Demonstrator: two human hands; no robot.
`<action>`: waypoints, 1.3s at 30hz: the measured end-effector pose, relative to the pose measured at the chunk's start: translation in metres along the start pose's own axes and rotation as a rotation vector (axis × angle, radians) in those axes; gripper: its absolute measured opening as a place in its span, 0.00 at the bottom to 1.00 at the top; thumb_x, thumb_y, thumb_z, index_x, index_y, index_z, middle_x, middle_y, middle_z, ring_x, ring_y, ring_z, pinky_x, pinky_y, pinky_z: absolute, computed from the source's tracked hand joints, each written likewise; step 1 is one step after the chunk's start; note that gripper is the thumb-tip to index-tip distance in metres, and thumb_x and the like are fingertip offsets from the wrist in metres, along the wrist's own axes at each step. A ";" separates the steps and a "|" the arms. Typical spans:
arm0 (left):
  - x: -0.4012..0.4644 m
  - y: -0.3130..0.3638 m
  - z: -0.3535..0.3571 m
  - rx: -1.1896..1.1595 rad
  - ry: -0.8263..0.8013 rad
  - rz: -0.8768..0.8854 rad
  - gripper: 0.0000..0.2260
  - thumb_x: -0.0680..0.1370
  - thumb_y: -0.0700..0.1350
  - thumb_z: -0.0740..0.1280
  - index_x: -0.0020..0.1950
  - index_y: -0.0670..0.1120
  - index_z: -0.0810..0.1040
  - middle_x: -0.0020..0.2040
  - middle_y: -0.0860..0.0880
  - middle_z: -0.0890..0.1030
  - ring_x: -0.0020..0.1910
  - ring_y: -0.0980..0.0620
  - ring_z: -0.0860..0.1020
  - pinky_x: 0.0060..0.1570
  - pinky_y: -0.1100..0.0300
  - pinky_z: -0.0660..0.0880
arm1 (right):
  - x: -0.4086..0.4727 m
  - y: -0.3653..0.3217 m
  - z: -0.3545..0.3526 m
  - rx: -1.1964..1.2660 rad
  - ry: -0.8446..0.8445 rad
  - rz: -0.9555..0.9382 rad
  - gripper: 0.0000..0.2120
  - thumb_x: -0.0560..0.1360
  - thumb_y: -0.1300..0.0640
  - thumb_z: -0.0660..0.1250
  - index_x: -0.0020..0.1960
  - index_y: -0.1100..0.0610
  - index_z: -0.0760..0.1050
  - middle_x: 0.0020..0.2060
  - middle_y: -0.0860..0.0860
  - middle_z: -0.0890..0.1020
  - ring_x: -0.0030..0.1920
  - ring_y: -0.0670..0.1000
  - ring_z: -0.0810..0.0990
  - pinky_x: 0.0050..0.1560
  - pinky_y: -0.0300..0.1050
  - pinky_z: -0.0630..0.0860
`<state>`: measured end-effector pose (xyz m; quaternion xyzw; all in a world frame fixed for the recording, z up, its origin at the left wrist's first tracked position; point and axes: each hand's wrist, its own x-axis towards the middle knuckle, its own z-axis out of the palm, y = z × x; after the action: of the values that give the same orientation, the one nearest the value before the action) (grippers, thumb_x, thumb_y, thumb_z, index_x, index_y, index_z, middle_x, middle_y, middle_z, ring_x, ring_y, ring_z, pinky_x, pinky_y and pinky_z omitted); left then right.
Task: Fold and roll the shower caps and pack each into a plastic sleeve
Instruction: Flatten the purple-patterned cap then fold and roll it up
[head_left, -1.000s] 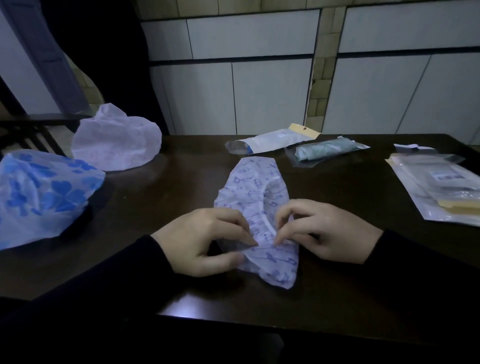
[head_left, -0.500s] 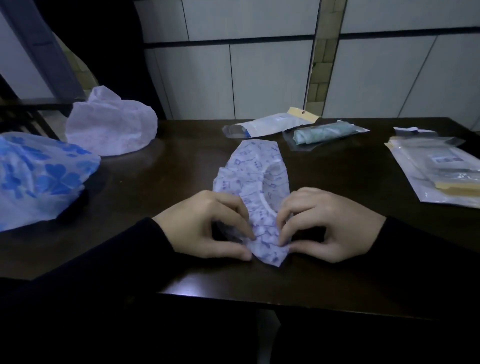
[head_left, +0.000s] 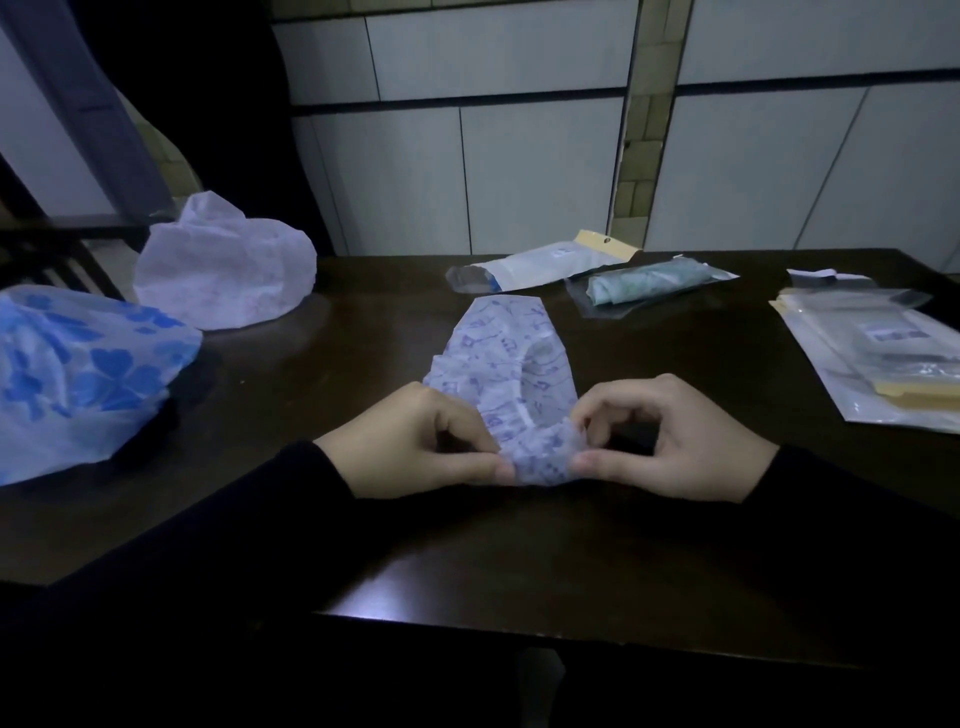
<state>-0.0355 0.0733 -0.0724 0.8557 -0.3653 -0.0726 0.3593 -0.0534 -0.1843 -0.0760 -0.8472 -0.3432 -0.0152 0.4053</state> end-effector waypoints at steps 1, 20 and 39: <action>0.001 0.000 -0.002 -0.017 -0.016 -0.049 0.05 0.71 0.53 0.74 0.39 0.52 0.85 0.37 0.56 0.83 0.37 0.62 0.80 0.40 0.67 0.72 | 0.001 0.000 0.001 0.024 0.014 0.029 0.15 0.70 0.41 0.69 0.43 0.53 0.81 0.34 0.50 0.83 0.37 0.51 0.83 0.47 0.56 0.77; 0.007 0.006 -0.002 0.166 -0.045 0.025 0.09 0.73 0.45 0.75 0.51 0.57 0.82 0.47 0.56 0.78 0.37 0.53 0.79 0.40 0.63 0.76 | 0.004 0.004 0.000 -0.372 -0.045 -0.037 0.13 0.71 0.39 0.66 0.45 0.44 0.84 0.44 0.37 0.80 0.50 0.41 0.76 0.57 0.43 0.68; 0.007 -0.011 -0.005 0.370 0.100 0.126 0.16 0.76 0.59 0.63 0.41 0.50 0.83 0.35 0.55 0.80 0.38 0.57 0.76 0.42 0.54 0.76 | 0.010 0.008 0.002 -0.378 0.047 0.300 0.13 0.72 0.37 0.63 0.34 0.41 0.79 0.38 0.36 0.80 0.52 0.35 0.72 0.73 0.60 0.44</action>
<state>-0.0220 0.0768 -0.0750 0.8850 -0.4070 0.0612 0.2175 -0.0416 -0.1810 -0.0796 -0.9489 -0.1950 -0.0386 0.2452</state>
